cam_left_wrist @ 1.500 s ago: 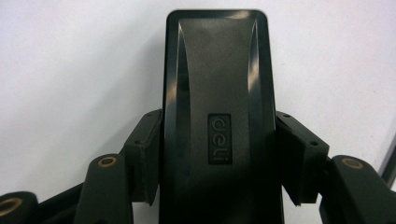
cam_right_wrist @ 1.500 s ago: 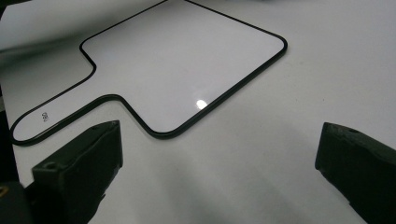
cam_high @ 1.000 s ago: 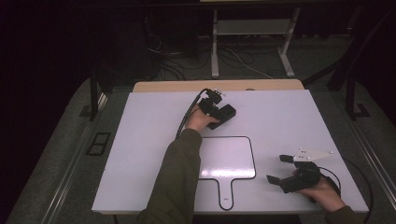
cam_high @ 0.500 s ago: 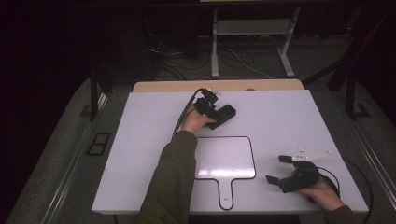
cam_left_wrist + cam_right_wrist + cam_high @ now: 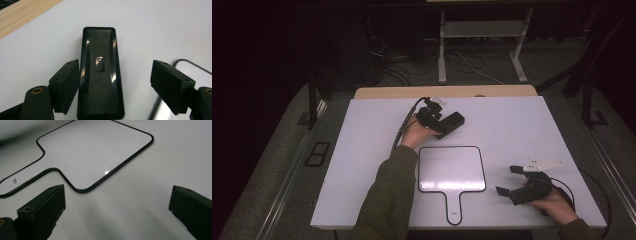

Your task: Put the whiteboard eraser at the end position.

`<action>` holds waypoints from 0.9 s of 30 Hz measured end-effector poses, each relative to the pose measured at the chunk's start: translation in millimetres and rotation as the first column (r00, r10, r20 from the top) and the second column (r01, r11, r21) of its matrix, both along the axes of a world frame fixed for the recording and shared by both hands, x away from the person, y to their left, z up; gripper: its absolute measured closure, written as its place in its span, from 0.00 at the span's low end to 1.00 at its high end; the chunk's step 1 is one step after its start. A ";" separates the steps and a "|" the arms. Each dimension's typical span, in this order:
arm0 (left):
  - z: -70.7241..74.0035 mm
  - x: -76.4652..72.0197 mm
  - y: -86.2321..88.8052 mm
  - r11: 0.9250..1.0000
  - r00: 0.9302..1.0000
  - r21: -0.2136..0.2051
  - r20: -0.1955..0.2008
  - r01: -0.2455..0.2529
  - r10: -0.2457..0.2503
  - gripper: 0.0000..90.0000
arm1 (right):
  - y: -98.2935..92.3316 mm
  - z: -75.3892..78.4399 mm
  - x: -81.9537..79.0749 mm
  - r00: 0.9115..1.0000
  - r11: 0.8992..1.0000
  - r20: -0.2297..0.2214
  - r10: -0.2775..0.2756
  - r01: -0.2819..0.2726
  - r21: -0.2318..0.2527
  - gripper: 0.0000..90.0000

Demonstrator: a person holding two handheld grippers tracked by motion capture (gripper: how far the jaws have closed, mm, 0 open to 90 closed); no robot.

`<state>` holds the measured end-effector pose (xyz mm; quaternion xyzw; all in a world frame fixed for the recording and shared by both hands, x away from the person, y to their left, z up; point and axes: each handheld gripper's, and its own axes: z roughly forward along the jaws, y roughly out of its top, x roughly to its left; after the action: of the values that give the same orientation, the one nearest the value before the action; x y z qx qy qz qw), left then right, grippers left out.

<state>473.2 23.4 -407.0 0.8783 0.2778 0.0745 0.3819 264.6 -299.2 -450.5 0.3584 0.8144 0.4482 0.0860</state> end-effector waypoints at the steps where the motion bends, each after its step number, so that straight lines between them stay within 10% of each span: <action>1: 0.5 -2.0 0.1 1.000 1.000 -0.011 0.003 -0.003 0.003 0.24 | -0.1 0.1 0.0 1.000 1.000 0.000 0.000 0.000 0.001 0.00; 27: 7.5 -70.0 35.0 0.996 0.997 -0.075 0.065 0.041 -0.037 0.17 | -0.3 0.5 -0.4 1.000 1.000 -0.002 -0.003 0.003 0.002 0.00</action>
<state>403.2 58.4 -399.5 0.8655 0.2511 0.0841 0.4252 264.2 -299.5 -450.1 0.3600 0.8136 0.4485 0.0855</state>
